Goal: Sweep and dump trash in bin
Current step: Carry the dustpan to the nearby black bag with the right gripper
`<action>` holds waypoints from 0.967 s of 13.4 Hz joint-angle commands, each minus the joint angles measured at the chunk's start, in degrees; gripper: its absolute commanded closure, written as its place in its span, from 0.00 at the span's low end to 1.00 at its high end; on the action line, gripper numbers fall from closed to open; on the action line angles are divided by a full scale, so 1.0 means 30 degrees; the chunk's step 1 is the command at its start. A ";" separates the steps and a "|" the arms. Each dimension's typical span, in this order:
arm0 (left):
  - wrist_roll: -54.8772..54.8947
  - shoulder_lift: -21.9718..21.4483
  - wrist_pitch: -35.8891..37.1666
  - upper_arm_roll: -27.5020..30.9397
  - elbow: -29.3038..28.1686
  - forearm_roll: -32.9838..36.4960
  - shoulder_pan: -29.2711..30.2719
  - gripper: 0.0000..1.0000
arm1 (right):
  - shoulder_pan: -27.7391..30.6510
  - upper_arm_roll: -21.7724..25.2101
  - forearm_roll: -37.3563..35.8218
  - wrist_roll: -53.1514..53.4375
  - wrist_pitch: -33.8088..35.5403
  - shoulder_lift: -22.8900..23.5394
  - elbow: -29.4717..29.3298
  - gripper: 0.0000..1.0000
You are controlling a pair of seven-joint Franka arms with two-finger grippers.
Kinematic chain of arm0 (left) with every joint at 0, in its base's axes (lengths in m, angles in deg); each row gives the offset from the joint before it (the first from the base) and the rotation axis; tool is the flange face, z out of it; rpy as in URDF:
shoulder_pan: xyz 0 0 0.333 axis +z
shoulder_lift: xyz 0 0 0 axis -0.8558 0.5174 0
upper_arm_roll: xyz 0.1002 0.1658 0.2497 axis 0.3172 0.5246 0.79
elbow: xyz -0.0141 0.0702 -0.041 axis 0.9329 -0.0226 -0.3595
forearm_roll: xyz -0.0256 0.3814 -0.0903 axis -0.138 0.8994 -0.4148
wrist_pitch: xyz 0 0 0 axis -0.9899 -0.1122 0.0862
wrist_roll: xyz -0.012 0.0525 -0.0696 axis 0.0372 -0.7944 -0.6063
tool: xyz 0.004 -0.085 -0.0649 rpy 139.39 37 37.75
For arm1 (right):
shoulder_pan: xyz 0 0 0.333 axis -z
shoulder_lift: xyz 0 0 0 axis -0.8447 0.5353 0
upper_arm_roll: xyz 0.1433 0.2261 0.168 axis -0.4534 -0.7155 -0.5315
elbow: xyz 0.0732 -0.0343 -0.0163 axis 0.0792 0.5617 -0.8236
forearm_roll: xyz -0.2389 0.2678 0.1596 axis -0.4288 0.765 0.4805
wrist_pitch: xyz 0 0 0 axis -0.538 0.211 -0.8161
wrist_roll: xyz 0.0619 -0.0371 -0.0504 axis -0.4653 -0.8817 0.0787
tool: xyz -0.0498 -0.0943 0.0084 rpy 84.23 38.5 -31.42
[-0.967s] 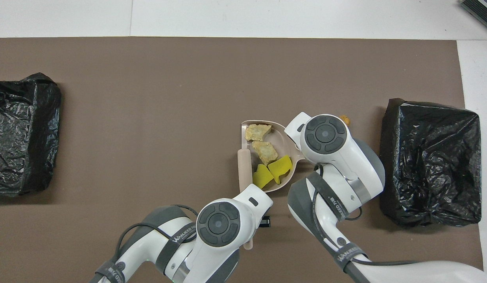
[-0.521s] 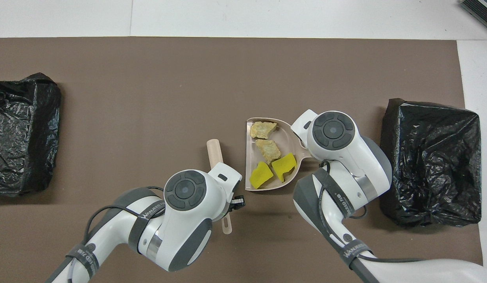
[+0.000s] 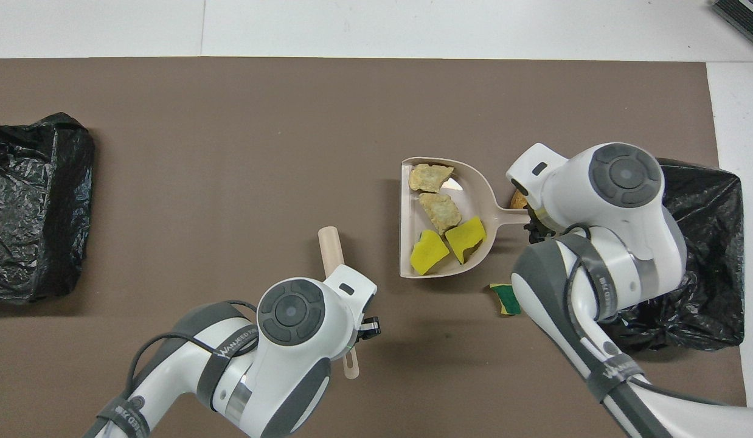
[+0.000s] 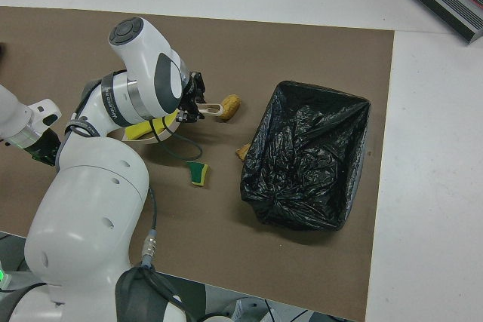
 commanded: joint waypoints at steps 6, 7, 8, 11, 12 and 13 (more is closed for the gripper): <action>-0.2250 -0.2343 -0.2736 0.0053 -0.3614 0.0257 -0.3491 1.00 | 0.6795 -0.0111 0.4376 -0.9272 0.0894 -0.3000 0.0745 1.00; -0.2401 -0.2343 -0.2767 0.0053 -0.3643 0.0257 -0.3492 1.00 | 0.7967 0.0005 0.5136 -1.0854 0.1274 -0.3029 0.0628 1.00; -0.2461 -0.2314 -0.2796 0.0053 -0.3760 0.0257 -0.3521 1.00 | 0.9197 0.0151 0.5347 -1.2030 0.1742 -0.3029 0.0336 1.00; -0.2432 -0.2168 -0.3968 0.0053 -0.4434 0.0257 -0.3493 0.92 | 1.2367 0.0385 0.4737 -1.3593 0.2243 -0.2854 -0.0660 1.00; -0.2345 -0.2023 -0.3939 0.0082 -0.4290 0.0257 -0.3202 0.33 | 1.2780 0.0561 0.3893 -1.3565 0.2158 -0.2796 -0.0779 1.00; -0.2257 -0.1934 -0.3736 0.0170 -0.4172 0.0344 -0.2996 0.00 | 1.3016 0.0621 0.2608 -1.3449 0.1983 -0.2708 -0.1099 1.00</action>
